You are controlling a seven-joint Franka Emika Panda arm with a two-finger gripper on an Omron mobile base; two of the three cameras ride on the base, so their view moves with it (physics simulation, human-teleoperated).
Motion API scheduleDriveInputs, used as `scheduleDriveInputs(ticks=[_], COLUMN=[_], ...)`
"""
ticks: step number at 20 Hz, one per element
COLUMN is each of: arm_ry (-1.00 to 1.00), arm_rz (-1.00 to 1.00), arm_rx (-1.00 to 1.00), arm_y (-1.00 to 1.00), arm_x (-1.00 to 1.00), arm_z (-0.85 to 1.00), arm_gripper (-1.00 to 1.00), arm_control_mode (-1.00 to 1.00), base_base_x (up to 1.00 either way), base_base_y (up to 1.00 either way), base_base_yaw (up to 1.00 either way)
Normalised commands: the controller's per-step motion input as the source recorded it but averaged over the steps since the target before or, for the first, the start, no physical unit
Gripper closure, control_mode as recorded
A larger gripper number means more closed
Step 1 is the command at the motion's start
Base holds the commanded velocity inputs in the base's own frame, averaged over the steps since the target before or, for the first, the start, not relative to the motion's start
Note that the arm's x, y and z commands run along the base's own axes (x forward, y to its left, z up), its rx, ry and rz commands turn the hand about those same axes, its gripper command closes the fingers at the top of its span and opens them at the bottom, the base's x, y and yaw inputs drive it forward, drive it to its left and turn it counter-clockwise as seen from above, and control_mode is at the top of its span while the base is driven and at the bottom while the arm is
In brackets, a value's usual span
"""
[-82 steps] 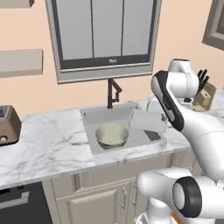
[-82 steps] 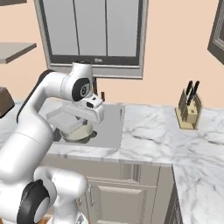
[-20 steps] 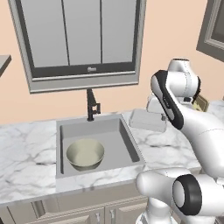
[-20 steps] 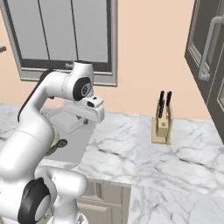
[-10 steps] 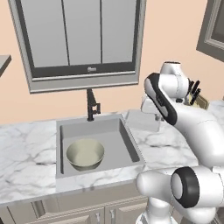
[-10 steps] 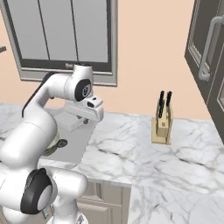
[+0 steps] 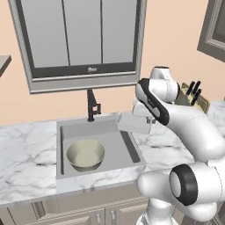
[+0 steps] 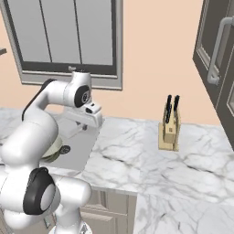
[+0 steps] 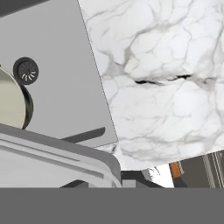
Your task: Pick the bowl and tupperware and place them in the sink. Then turn on the water.
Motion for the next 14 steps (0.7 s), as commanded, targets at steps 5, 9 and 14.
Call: scheduleDriveInputs(ticks=[5, 9, 14], arm_ry=[0.00, 0.00, 0.00], arm_rz=[0.01, 0.03, 0.04], arm_rx=[0.00, 0.00, 0.00], arm_y=[0.15, 0.18, 0.20], arm_x=[0.13, 0.14, 0.13], arm_z=[-0.18, -0.22, -0.27], arm_gripper=[1.00, 1.00, 1.00], arm_control_mode=[-1.00, -1.00, -1.00], base_base_x=[0.00, 0.00, 0.00], base_base_y=[0.00, 0.00, 0.00], base_base_yaw=[0.00, 0.00, 0.00])
